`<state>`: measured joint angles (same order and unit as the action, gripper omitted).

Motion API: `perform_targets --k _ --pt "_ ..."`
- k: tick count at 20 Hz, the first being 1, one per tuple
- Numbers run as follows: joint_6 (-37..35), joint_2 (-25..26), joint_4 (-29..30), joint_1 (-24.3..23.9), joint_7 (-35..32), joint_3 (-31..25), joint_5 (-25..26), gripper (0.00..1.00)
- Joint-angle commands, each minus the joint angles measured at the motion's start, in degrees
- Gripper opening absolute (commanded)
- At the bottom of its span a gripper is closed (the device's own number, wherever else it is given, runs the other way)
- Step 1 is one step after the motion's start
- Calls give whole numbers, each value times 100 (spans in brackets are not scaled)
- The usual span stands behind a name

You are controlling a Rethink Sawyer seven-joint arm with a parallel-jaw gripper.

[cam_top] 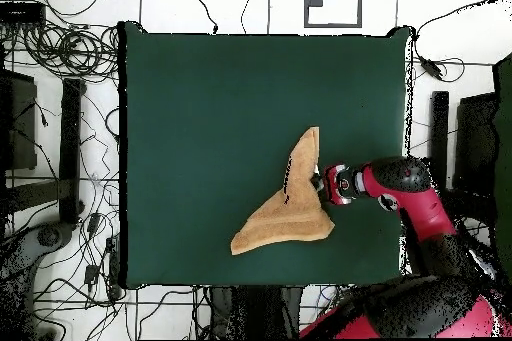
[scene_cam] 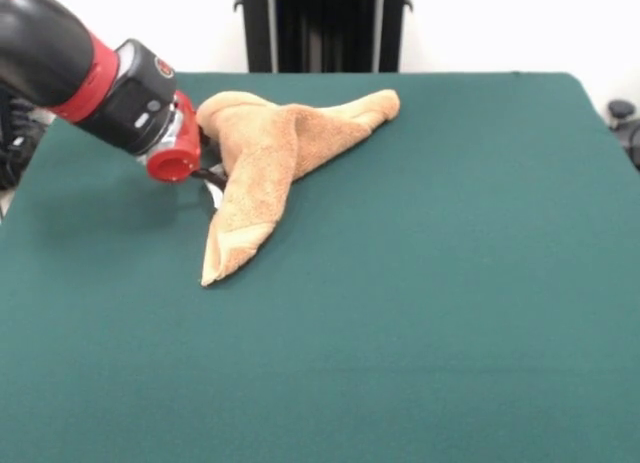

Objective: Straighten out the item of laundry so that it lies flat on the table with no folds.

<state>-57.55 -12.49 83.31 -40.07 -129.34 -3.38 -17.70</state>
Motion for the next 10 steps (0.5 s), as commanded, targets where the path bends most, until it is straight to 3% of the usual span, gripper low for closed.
perform_targets --k 1,6,10 --pt "-1470 294 -728 104 -467 21 403 100" --pt "-1439 346 -712 38 -475 -59 345 100" --pt "-1686 115 -352 -90 -474 -242 137 100"
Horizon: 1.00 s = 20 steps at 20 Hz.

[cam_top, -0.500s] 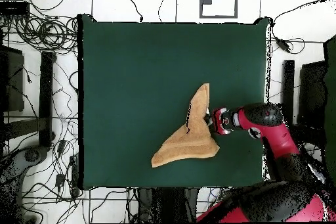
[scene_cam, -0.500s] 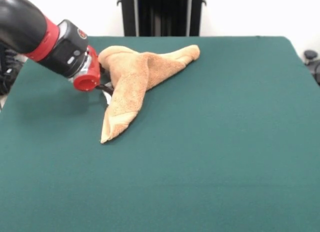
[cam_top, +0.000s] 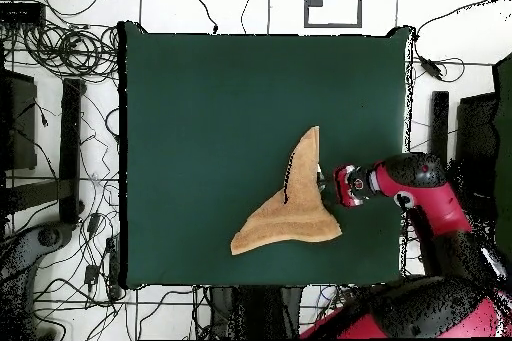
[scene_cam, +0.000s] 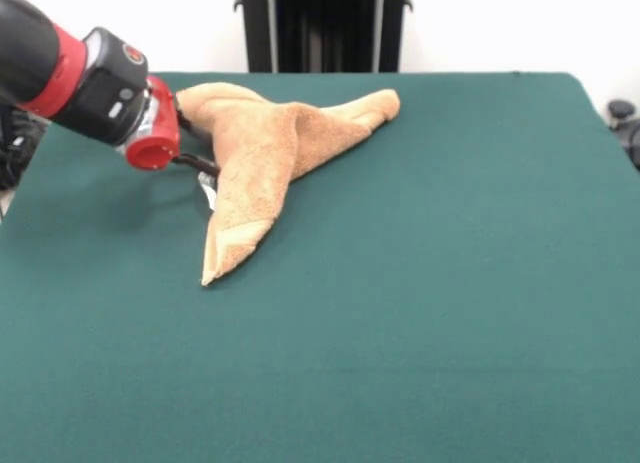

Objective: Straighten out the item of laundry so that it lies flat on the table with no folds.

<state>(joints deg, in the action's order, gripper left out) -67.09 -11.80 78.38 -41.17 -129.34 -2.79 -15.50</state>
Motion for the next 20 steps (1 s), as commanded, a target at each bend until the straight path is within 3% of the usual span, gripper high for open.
perform_targets --k 1,5,10,16,20 --pt "-811 -57 230 21 -492 -305 -102 100" --pt "-1071 -618 734 70 -702 -312 -298 100" --pt "-869 -915 1230 86 -885 -411 -756 100" --pt "-361 -807 1438 60 -589 -544 -1072 100" --pt "339 -401 1378 -20 -75 -623 -1054 100"
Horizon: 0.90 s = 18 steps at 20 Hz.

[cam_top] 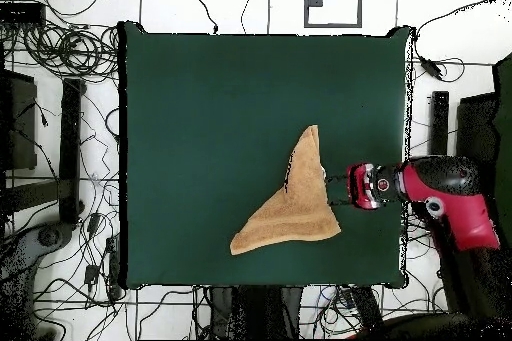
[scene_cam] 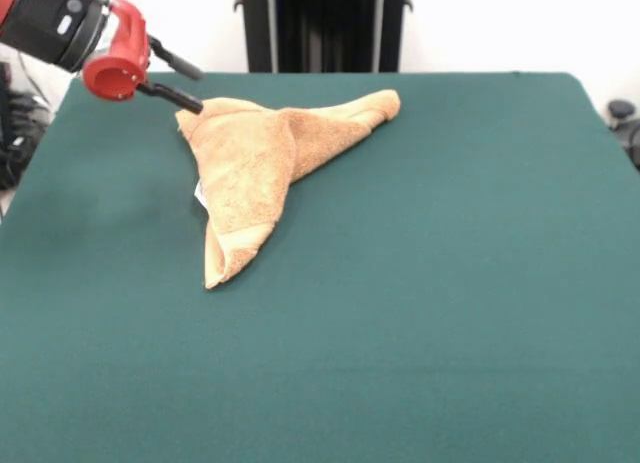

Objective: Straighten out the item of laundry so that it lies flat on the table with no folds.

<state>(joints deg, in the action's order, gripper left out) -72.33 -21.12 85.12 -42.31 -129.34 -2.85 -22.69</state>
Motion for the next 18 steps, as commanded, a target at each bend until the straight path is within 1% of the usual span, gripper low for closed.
perform_targets --k 1,3,7,9,14,18 --pt "899 633 568 102 2 -585 -225 100" --pt "765 831 255 86 130 -536 25 100" --pt "775 1127 65 -90 467 -638 121 100" --pt "839 1174 128 -148 565 -694 107 100" --pt "918 1030 418 -156 547 -763 110 100" --pt "675 975 501 -176 549 -810 168 100"
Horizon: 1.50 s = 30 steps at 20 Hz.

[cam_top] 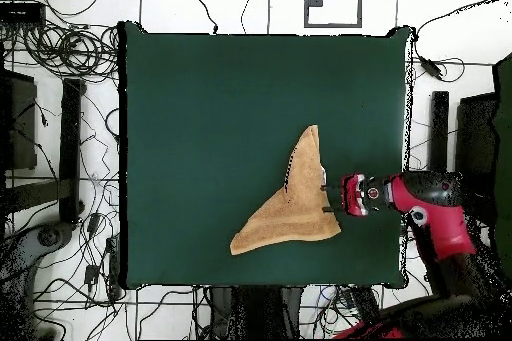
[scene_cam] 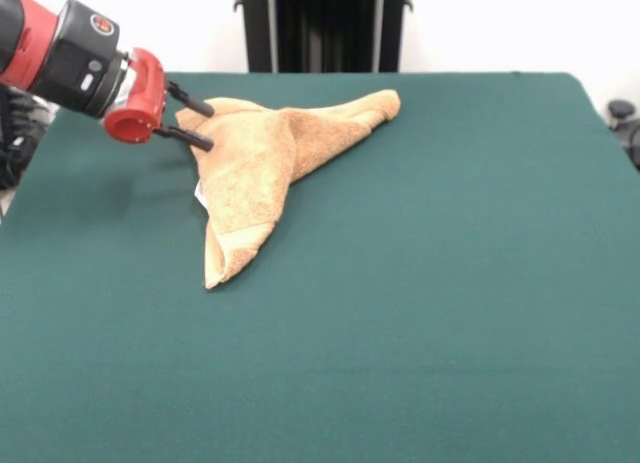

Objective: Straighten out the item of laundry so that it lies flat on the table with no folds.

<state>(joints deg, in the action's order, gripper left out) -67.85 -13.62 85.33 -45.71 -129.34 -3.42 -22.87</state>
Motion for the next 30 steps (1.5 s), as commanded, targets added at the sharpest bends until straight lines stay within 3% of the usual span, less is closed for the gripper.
perform_targets --k 1,17,25,27,30 --pt "160 176 549 166 545 -781 174 100" --pt "132 -164 1404 243 226 -1097 -249 100" --pt "901 141 1141 219 745 -1189 203 100" --pt "1552 166 944 253 1120 -1108 699 100" --pt "1942 252 819 224 1255 -1173 1018 100"
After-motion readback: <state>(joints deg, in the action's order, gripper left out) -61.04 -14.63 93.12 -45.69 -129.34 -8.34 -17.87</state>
